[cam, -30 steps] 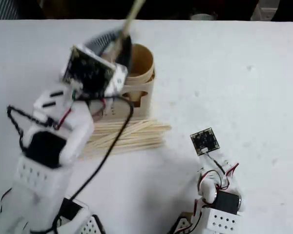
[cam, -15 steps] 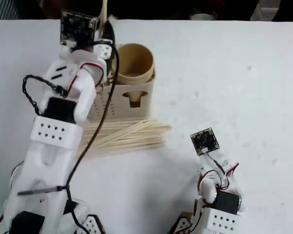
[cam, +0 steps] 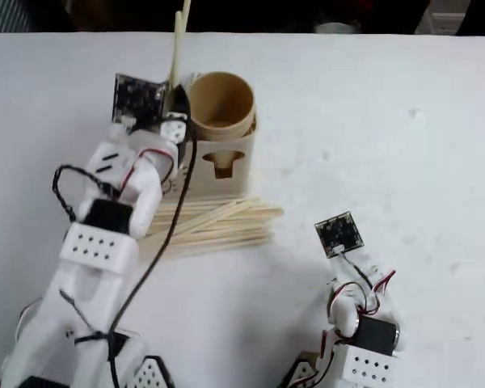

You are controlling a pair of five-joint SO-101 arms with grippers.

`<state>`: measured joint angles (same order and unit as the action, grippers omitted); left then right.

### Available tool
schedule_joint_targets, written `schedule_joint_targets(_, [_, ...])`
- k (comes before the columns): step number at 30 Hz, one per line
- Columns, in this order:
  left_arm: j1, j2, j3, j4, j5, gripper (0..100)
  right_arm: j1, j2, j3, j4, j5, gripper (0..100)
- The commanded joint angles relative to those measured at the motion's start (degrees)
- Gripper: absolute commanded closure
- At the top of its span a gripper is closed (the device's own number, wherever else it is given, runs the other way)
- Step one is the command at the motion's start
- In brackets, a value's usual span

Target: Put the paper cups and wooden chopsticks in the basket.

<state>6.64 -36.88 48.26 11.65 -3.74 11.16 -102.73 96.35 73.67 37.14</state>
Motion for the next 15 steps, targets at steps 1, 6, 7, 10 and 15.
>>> schedule_joint_targets(1, [-0.5,-5.9,2.0,-1.3,0.7,94,-0.7,-0.6,0.5,0.1,0.4,96.6])
schedule_joint_targets(6, [-0.6,-8.8,1.6,0.8,0.8,89,-0.7,-0.6,0.5,0.1,0.4,96.6])
schedule_joint_targets(7, [-0.6,-9.5,1.1,1.7,0.8,89,-0.7,-0.6,0.5,0.1,0.4,96.6])
schedule_joint_targets(10, [-0.6,-11.6,-0.4,4.7,0.8,89,-0.7,-0.6,0.5,0.1,0.4,96.6])
schedule_joint_targets(15, [-0.7,-14.6,-0.8,6.2,0.5,89,-0.7,-0.6,0.5,0.1,0.4,96.6])
